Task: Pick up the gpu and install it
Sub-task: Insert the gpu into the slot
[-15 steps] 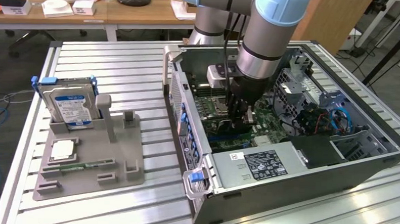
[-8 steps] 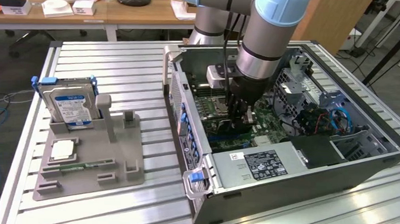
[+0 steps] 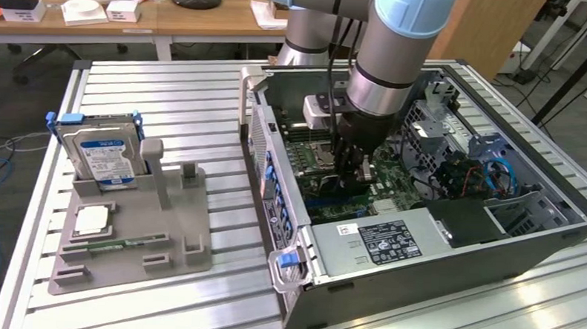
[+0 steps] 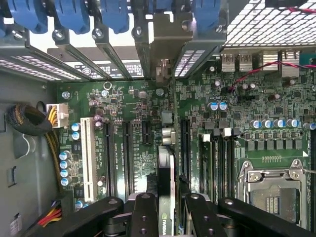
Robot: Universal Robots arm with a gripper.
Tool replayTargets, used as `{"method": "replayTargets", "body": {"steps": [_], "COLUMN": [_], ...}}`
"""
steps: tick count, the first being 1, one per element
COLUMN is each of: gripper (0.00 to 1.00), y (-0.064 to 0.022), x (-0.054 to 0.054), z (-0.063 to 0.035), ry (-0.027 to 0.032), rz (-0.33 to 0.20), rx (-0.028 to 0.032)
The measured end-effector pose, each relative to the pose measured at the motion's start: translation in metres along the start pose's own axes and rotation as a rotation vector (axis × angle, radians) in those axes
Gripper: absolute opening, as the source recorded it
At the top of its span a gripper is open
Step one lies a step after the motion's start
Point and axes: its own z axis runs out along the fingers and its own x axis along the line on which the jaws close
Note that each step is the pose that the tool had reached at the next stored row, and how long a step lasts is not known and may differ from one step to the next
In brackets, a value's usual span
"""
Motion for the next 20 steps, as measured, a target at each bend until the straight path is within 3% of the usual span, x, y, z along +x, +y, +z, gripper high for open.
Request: {"method": "replayTargets", "body": {"steps": [4,11,20], "gripper": [0.26,0.26,0.26], "y": [0.0010,0.0061,0.0061], "x": [0.0000,0.0003,0.0005], "z": [-0.0012,-0.0007,0.0028], "ry": [-0.0003,0.0000,0.0014], "rz": [0.000,0.000,0.000], "rx": [0.0027,0.0028,0.0024]}}
